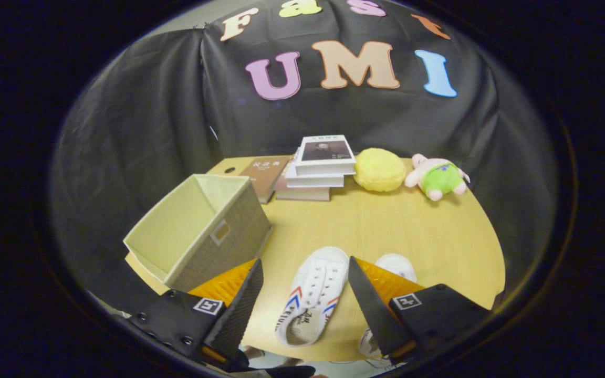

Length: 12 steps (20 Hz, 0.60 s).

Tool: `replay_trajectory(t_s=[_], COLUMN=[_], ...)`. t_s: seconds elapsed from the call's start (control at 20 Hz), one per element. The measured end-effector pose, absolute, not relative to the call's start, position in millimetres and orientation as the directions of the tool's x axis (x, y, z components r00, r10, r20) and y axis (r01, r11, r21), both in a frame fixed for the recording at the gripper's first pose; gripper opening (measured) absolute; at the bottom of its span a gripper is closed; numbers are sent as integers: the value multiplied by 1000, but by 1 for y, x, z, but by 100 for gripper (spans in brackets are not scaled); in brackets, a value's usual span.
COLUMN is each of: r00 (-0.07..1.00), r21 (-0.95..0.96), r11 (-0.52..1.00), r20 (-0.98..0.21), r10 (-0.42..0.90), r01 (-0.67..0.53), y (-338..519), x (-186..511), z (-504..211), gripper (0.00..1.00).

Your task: Open the storage box then place both shoes into the box .Put the left shoe in first, then the right shoe, with the right side of both shoes facing outward in a uniform manner.

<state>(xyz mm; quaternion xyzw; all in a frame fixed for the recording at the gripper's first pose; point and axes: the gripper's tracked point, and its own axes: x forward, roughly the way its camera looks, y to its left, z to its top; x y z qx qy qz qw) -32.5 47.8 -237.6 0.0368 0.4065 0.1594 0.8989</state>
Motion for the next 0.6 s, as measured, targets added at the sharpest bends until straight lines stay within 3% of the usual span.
replay_trajectory(t_s=[0.6], r00=[423], r21=[64], r11=[938], r20=[-881], r10=[213], r01=[-341], y=[23], x=[-75], z=[-350], gripper=[100])
